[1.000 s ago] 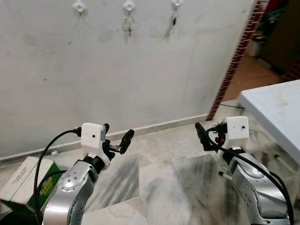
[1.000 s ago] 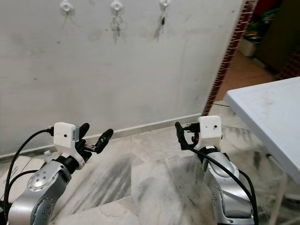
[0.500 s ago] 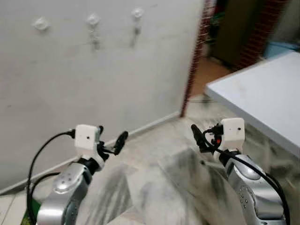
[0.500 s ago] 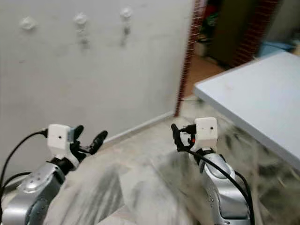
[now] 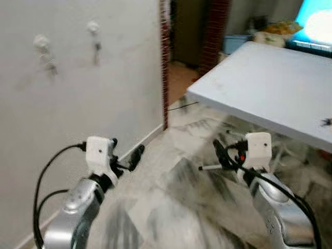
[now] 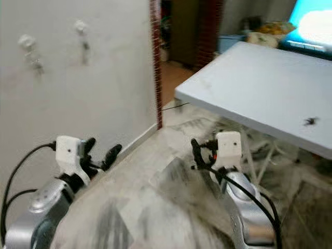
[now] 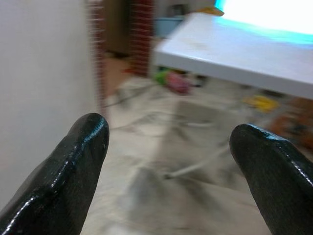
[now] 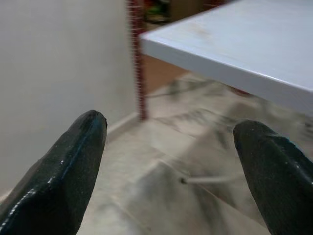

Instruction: Hang keys on a hook

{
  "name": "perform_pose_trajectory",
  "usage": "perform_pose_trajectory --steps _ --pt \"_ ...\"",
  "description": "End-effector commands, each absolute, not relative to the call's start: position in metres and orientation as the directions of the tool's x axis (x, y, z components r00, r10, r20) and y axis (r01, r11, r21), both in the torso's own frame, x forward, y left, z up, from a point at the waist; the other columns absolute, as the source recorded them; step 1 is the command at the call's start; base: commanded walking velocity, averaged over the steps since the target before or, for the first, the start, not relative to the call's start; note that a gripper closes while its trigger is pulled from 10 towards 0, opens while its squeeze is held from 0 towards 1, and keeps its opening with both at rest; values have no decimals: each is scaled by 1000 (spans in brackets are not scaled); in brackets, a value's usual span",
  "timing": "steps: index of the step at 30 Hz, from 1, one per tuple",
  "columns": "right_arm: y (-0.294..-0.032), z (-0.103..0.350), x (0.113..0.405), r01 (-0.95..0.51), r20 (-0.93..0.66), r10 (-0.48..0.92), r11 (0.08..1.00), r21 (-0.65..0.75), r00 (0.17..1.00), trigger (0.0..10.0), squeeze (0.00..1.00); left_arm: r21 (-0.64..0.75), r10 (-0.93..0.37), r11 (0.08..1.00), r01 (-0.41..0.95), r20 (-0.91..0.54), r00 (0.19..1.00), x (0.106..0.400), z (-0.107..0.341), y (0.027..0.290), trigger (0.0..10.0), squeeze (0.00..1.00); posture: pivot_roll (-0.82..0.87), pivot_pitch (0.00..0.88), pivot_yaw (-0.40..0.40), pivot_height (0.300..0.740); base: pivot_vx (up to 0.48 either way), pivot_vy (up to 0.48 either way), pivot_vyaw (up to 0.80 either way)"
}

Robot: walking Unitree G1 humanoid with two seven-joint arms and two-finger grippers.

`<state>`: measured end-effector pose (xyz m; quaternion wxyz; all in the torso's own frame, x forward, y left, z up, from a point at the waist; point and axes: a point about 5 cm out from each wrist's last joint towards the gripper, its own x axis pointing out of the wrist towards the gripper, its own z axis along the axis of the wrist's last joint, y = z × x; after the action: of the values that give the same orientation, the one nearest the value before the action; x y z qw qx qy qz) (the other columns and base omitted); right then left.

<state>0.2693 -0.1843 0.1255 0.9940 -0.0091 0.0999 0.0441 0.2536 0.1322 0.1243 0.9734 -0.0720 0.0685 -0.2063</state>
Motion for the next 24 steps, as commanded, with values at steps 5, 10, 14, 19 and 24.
perform_pose_trajectory --steps 5,10,14,19,24 --pt "-176 132 273 -100 -172 101 995 13 980 10000 0 -138 -384 919 370 -101 918 256 128 144 10000 0 10 0 44 740 0 0 -313" --pt "-178 133 273 -81 -167 83 996 20 982 10000 0 -121 -387 919 375 -102 917 255 128 146 10000 0 6 3 45 740 0 0 0" --pt "-180 131 272 -73 -184 77 997 24 980 10000 0 -123 -393 917 380 -100 914 253 127 145 10000 0 6 3 45 740 0 0 -778" --pt "-179 132 272 -73 -181 74 997 9 981 10000 0 -150 -384 918 368 -101 918 253 125 142 10000 0 -1 10 37 740 0 -166 -769" --pt "-179 145 274 -89 -52 80 980 -179 995 10000 0 -157 -369 921 356 -68 927 254 126 142 10000 0 -1 11 37 740 0 -83 -590"
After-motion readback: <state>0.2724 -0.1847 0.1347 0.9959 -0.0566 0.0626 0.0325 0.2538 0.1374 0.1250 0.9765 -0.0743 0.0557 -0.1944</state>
